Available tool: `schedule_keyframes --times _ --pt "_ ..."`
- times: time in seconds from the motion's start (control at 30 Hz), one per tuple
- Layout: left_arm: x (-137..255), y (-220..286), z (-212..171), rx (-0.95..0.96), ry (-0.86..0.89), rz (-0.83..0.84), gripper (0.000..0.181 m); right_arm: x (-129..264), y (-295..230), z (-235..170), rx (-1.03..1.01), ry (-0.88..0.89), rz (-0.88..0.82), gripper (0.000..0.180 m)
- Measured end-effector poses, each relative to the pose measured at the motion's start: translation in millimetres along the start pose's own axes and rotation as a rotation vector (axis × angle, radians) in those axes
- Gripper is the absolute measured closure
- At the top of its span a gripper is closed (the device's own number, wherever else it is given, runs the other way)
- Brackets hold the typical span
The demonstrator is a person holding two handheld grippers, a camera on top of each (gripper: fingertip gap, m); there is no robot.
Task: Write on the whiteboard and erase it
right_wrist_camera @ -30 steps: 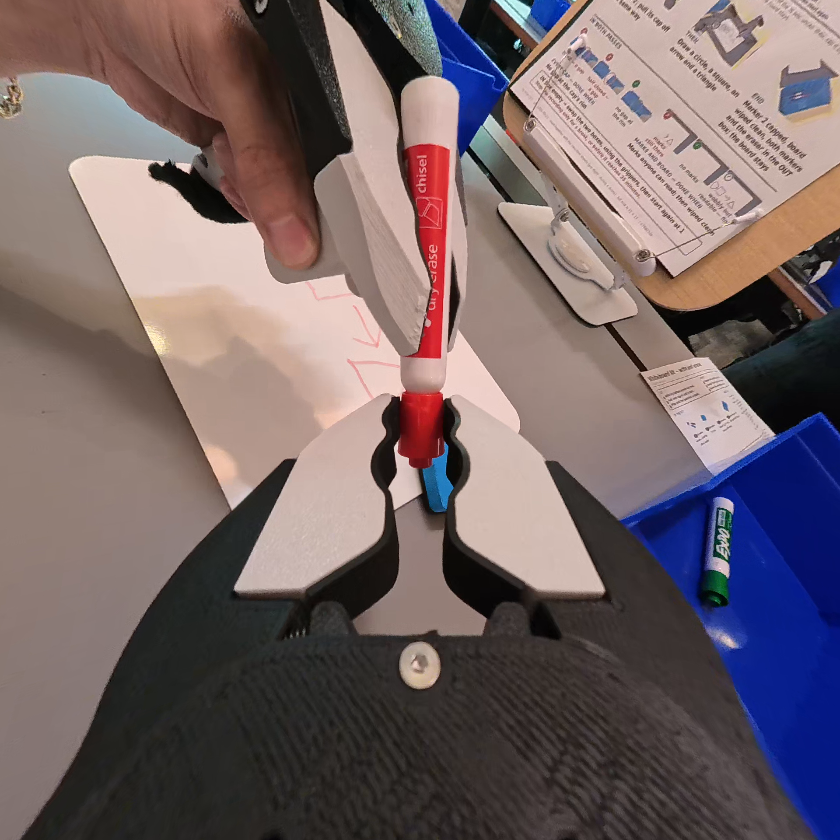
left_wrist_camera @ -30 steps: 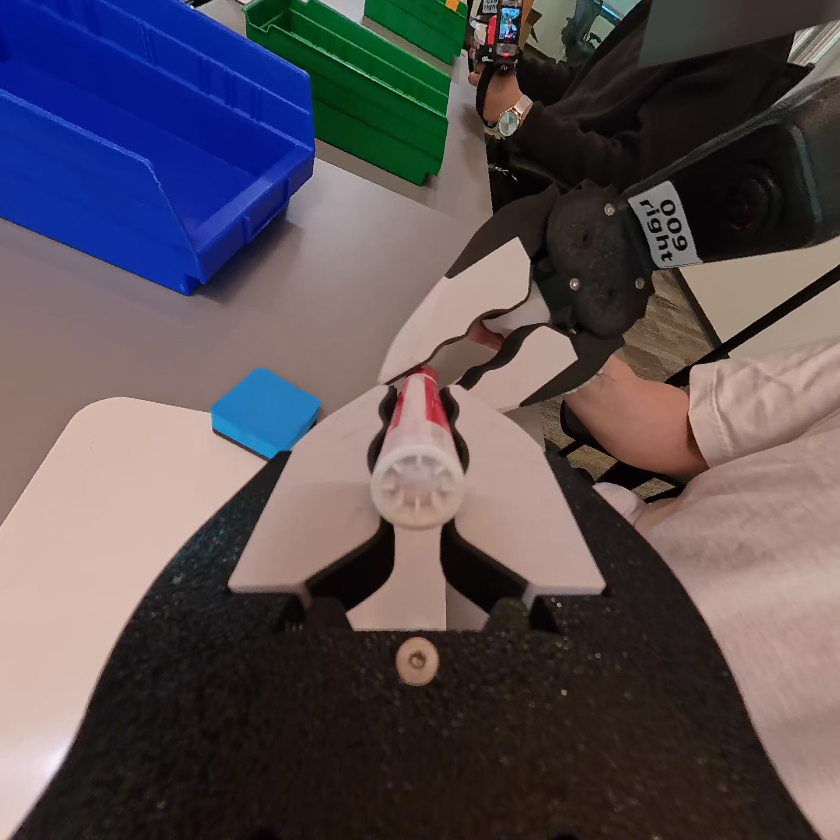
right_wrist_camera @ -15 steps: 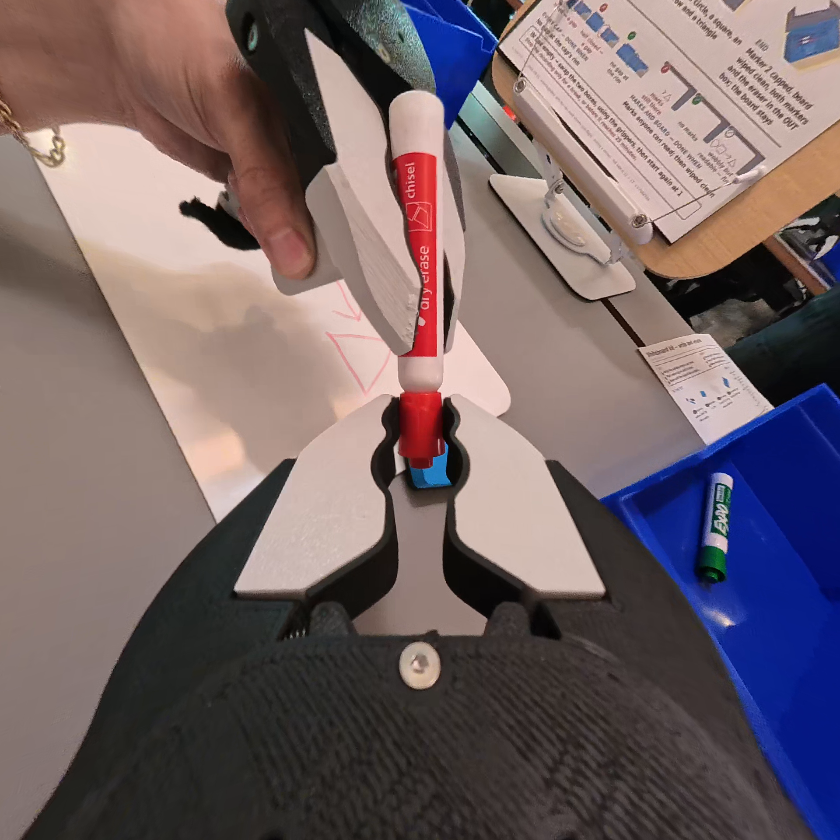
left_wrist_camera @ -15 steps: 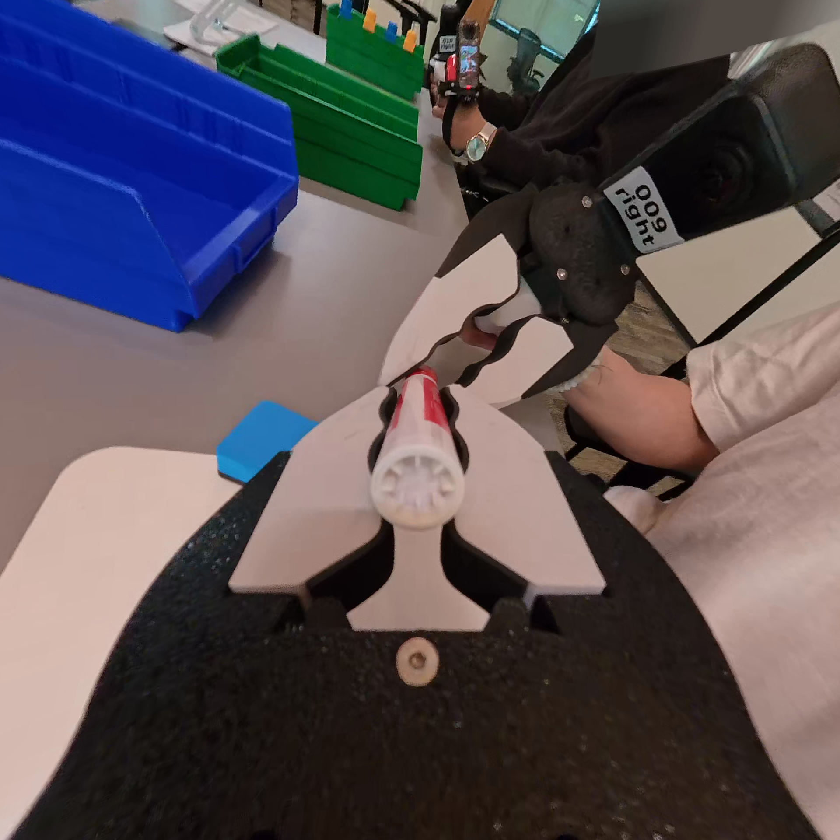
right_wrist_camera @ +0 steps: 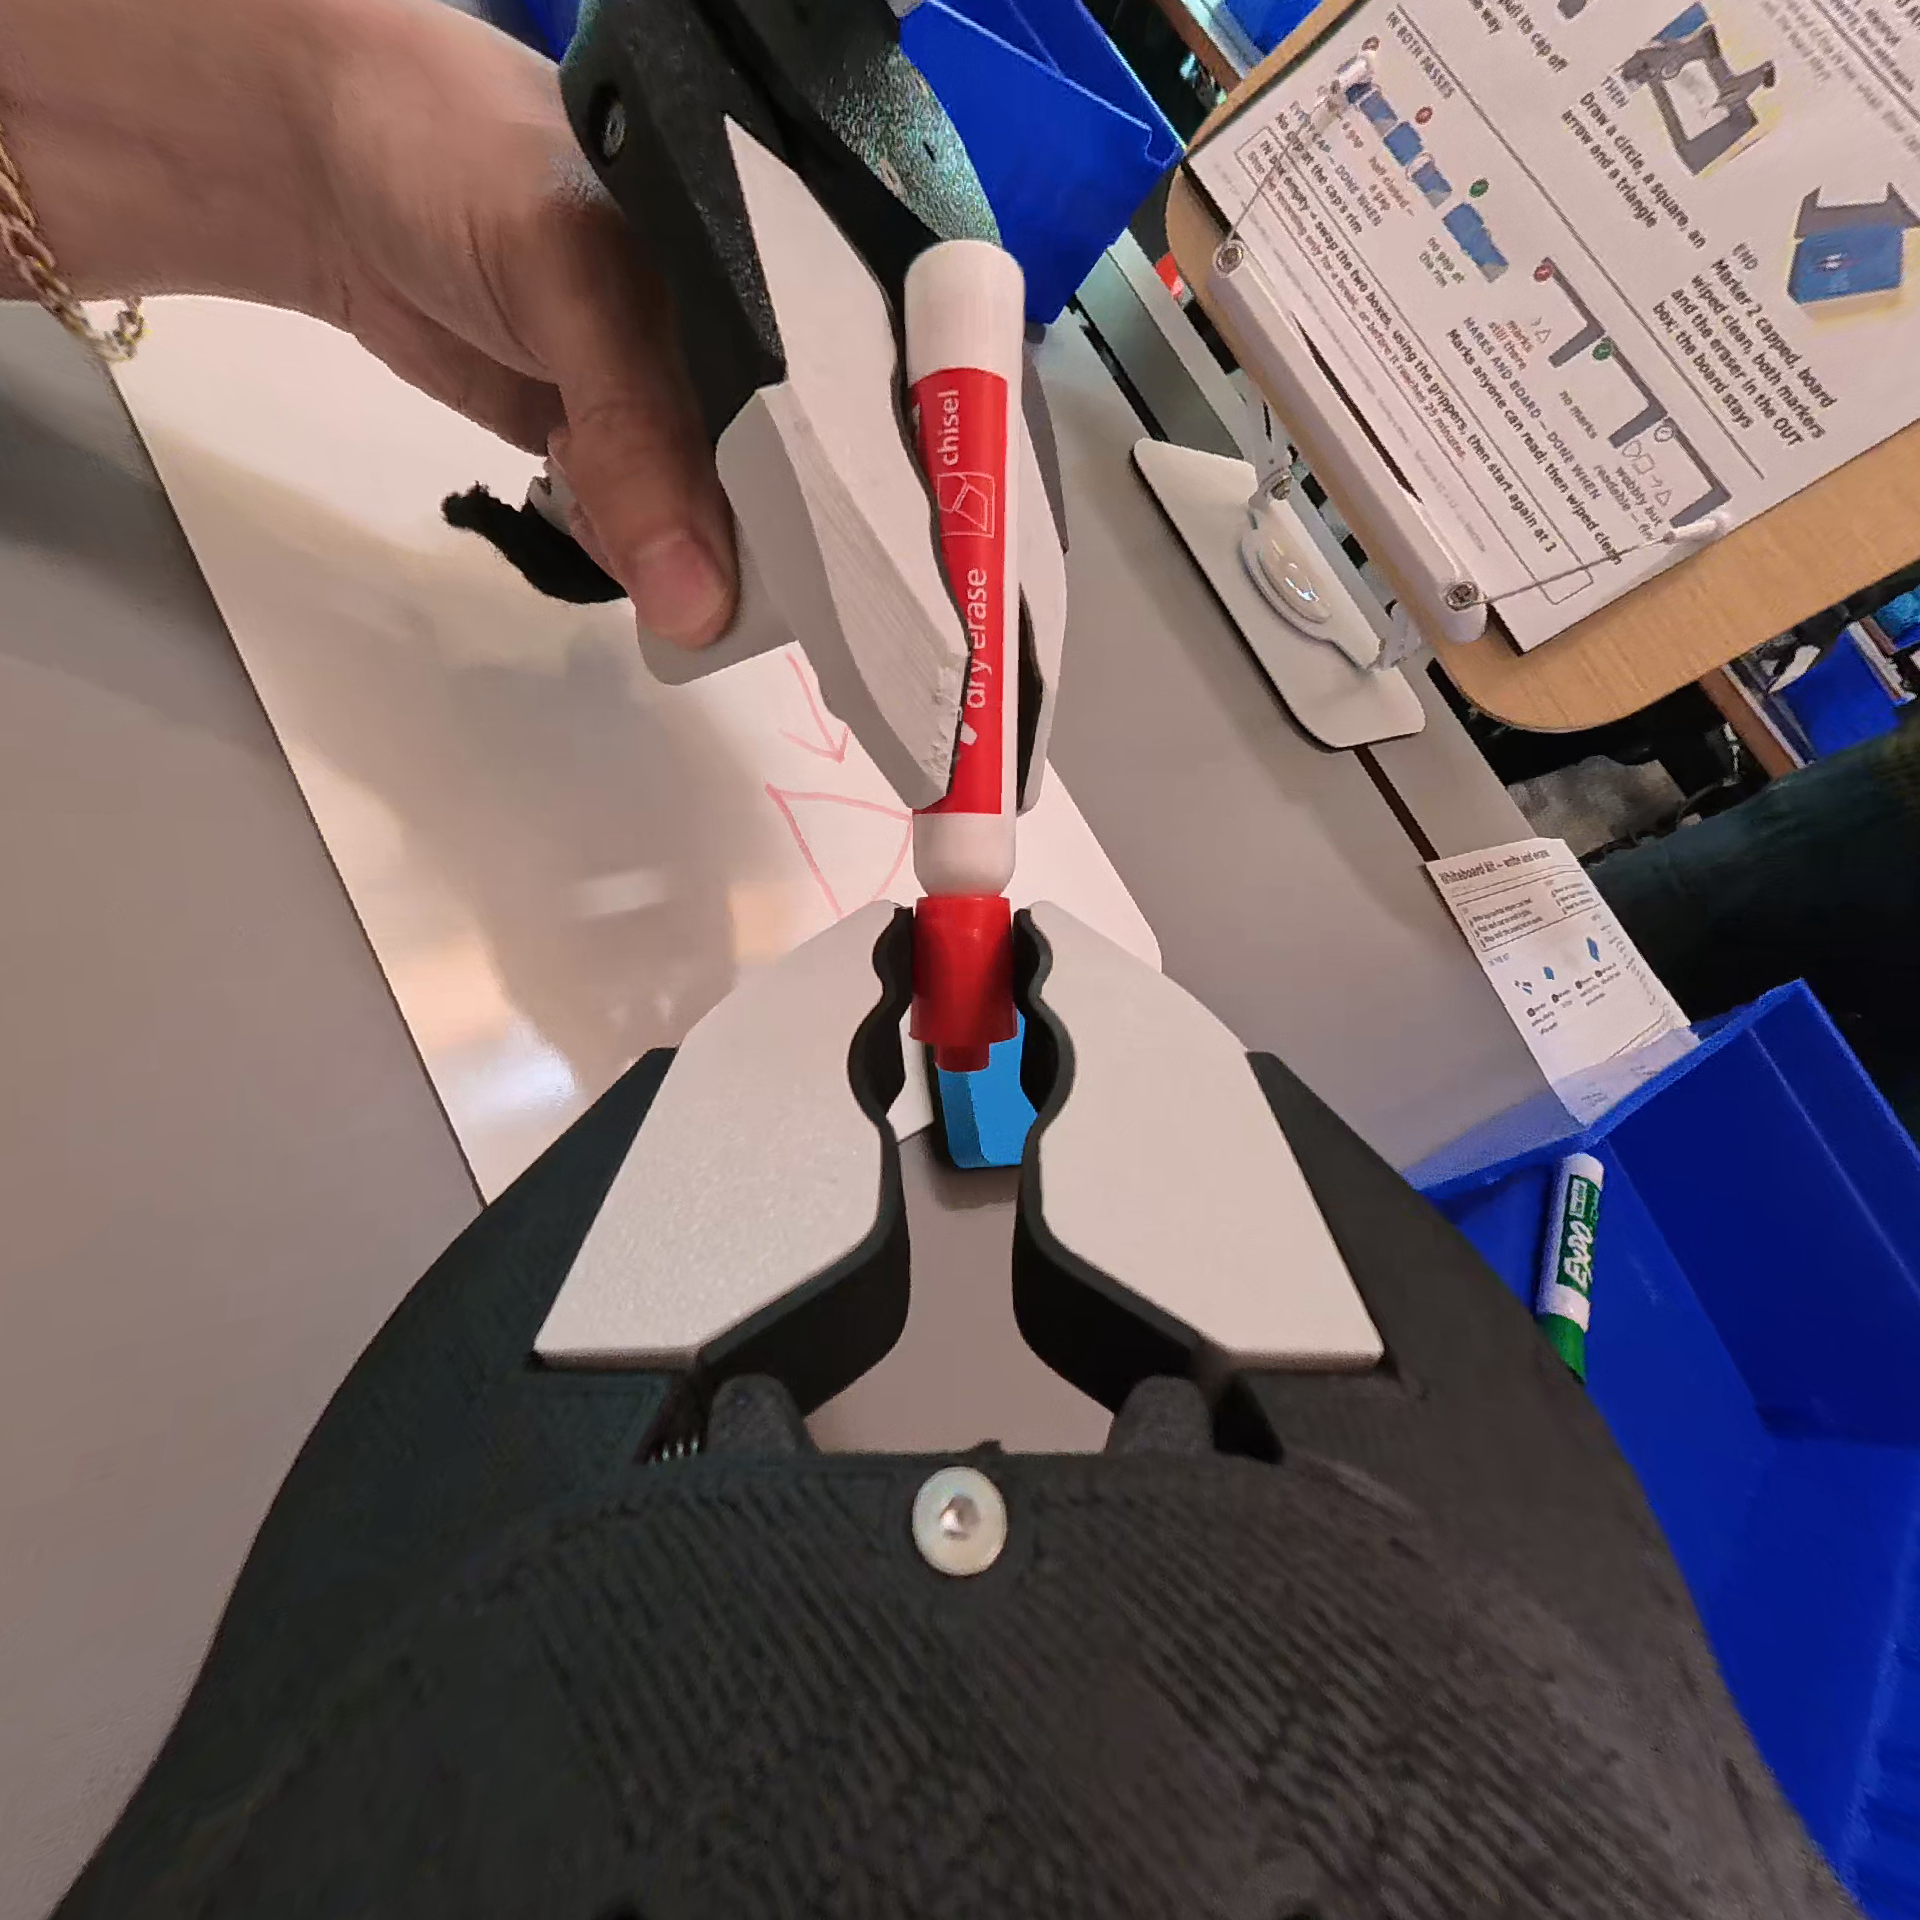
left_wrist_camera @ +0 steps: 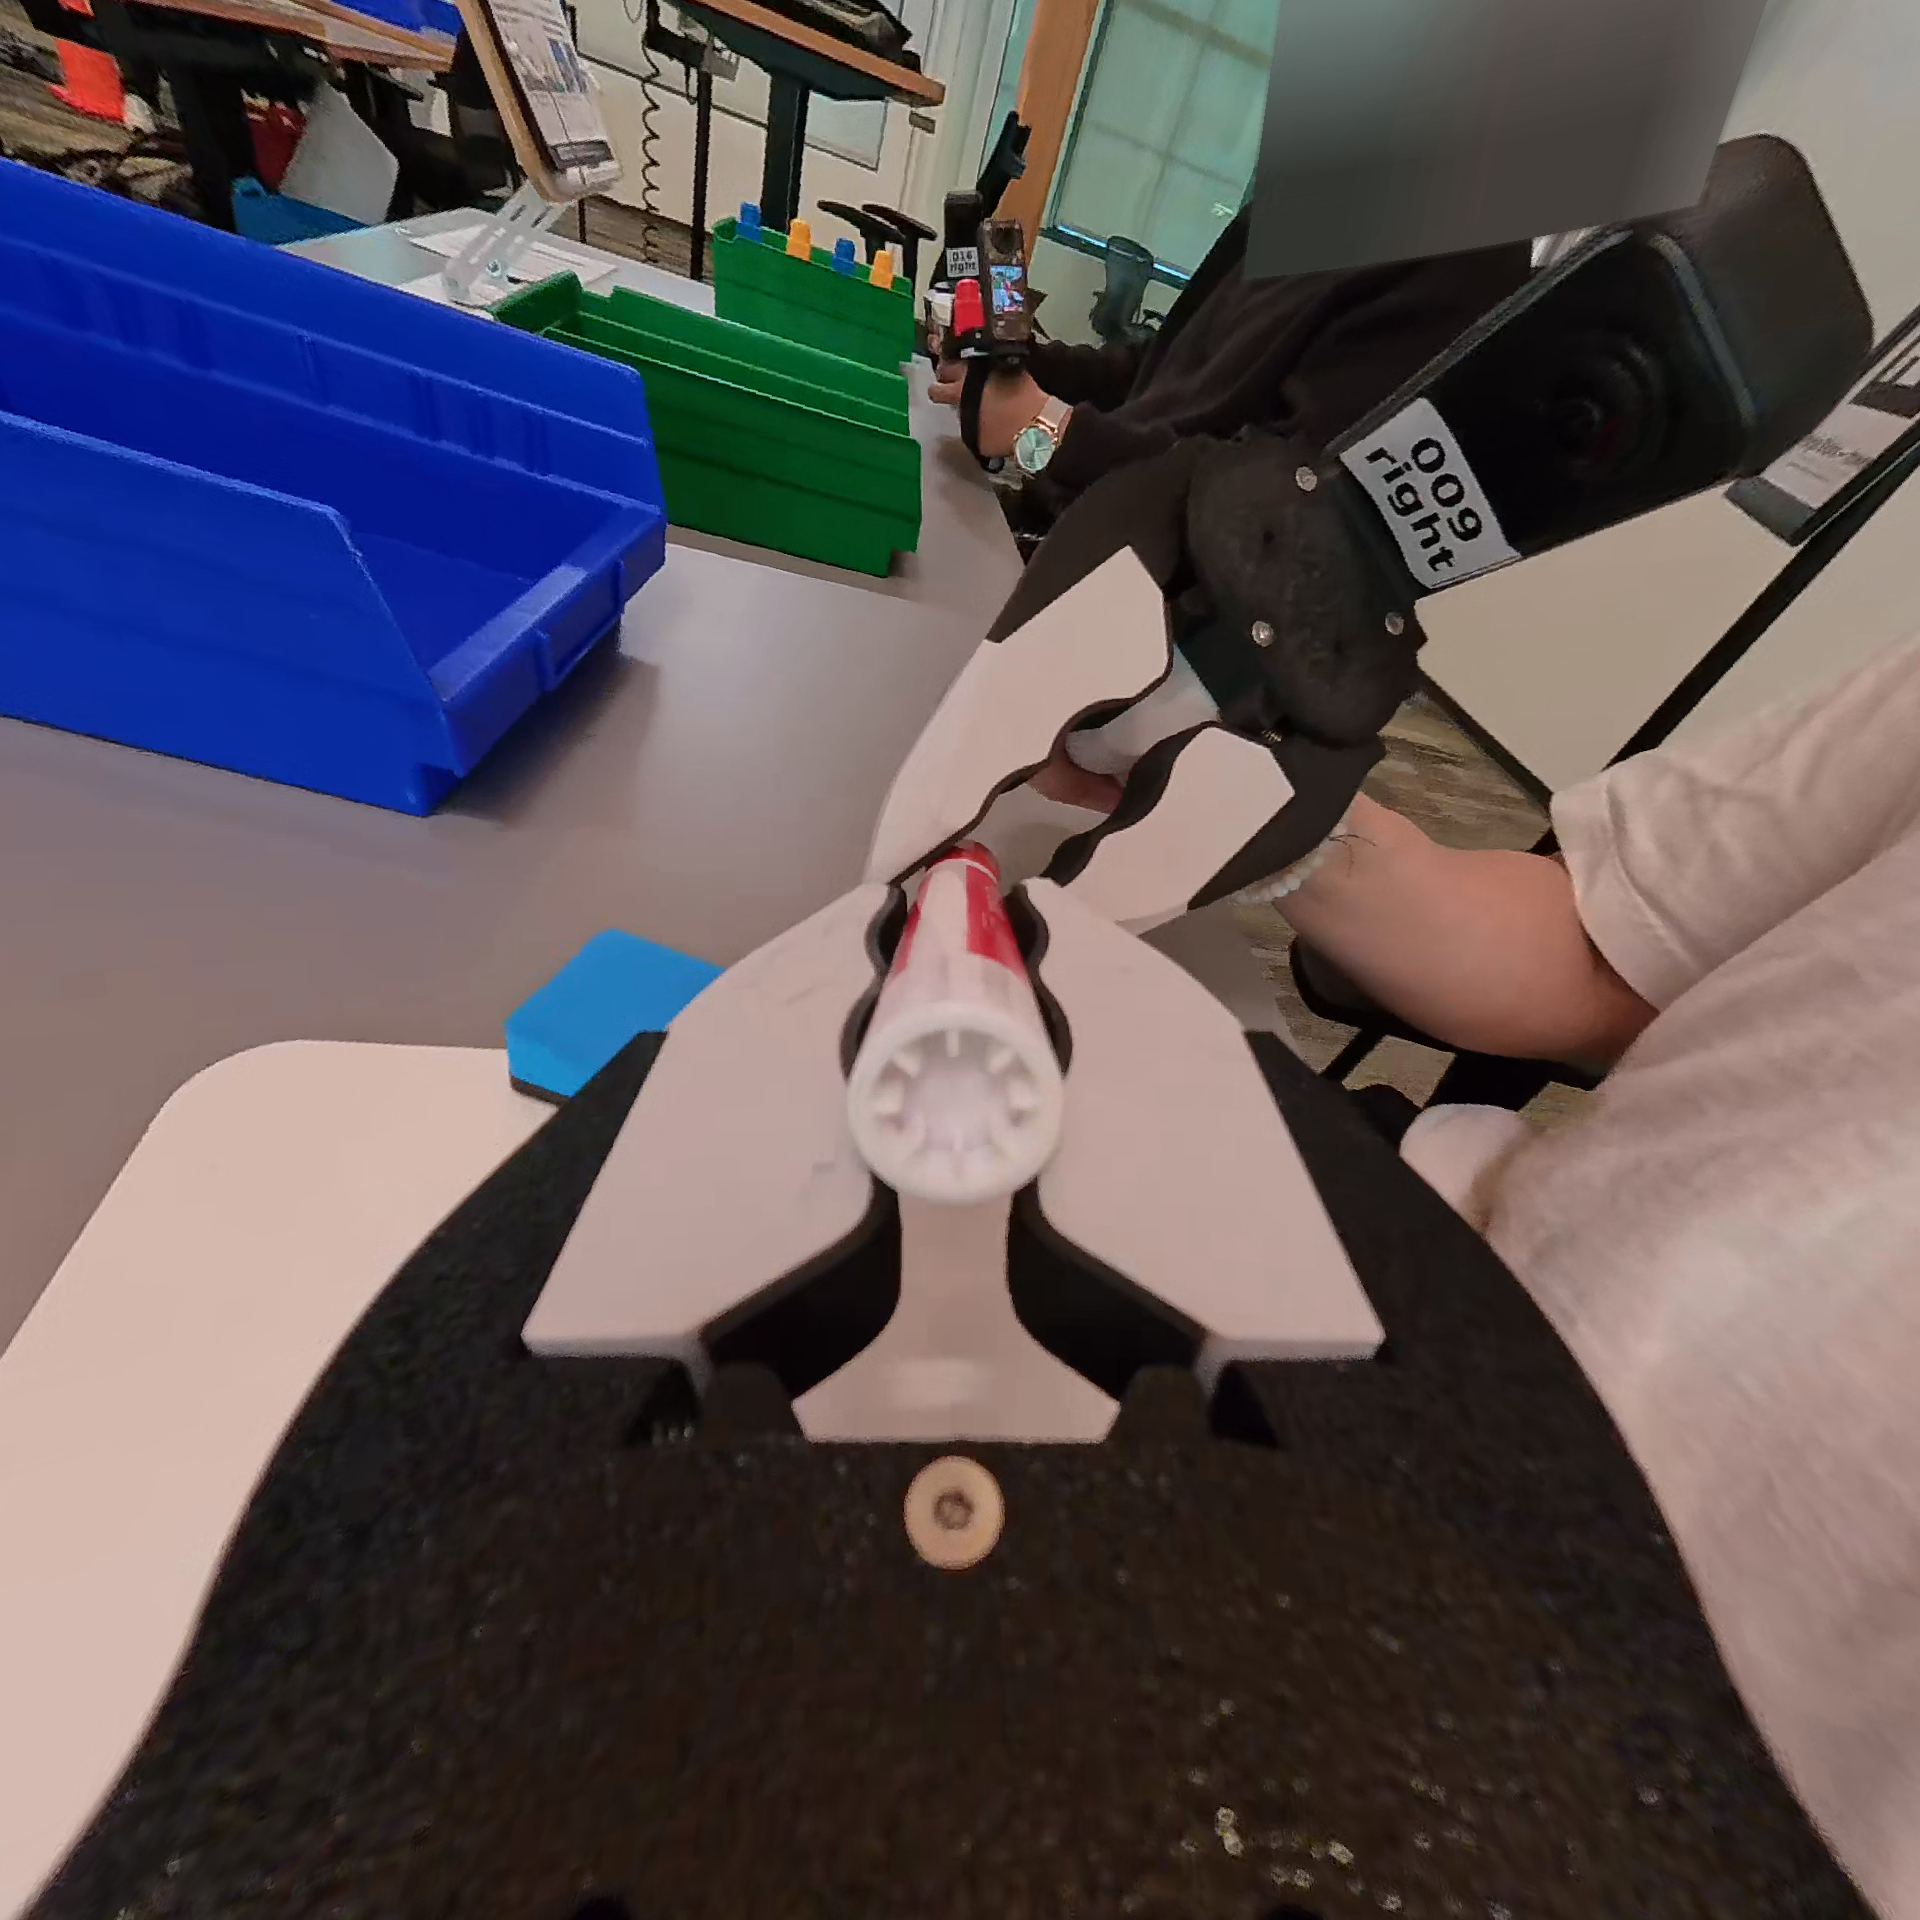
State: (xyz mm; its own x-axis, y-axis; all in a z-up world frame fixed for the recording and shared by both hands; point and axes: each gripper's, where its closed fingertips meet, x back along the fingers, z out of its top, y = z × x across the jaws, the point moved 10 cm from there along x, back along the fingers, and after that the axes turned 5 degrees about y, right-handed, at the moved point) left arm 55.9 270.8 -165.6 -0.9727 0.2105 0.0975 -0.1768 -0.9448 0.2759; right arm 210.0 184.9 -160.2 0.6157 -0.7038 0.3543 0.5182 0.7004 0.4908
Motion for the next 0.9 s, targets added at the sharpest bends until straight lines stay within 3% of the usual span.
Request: schedule_keyframes --times 0.63,0.9 --pt "1 -12 -5 0.140 -0.097 0.085 0.162 -23 5 -5 -0.021 -0.142 0.083 0.162" --pt "13 -20 -2 0.166 0.098 0.077 0.162 -28 30 11 -0.019 -0.117 0.140 0.161"
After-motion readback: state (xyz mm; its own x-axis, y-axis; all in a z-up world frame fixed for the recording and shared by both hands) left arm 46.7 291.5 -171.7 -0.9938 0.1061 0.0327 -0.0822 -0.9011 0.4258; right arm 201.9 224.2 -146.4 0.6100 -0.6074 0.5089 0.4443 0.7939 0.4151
